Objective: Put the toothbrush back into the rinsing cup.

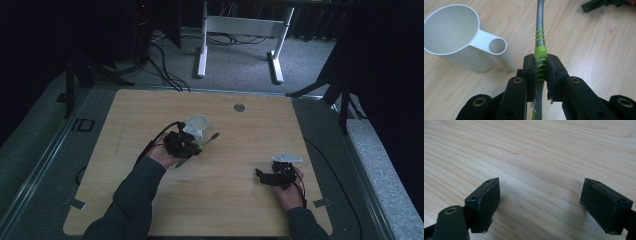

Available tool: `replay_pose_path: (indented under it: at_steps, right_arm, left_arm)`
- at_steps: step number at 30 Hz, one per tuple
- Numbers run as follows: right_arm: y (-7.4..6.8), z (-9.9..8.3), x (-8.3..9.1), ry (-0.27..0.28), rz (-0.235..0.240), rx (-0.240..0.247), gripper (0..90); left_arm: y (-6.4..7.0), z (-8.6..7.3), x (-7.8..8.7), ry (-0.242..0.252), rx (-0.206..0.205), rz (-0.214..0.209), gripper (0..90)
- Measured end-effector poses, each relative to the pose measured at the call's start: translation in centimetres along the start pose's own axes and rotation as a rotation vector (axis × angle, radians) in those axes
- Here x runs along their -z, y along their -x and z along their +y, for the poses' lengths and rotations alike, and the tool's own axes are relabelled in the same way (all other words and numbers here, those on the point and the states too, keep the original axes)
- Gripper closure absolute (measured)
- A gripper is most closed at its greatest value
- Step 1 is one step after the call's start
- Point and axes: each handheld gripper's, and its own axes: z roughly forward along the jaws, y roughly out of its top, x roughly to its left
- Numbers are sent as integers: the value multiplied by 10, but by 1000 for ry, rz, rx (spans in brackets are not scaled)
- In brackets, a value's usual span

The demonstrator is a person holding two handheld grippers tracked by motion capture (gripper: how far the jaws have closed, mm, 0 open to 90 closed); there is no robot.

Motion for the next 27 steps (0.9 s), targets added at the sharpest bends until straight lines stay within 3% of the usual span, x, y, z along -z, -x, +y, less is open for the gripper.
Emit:
replay_pose_path:
  at_steps: [27]
  right_arm:
    - [0, 0, 0, 0, 0, 0, 159]
  left_arm:
    - [-6, 1, 13, 109, 55, 57, 792]
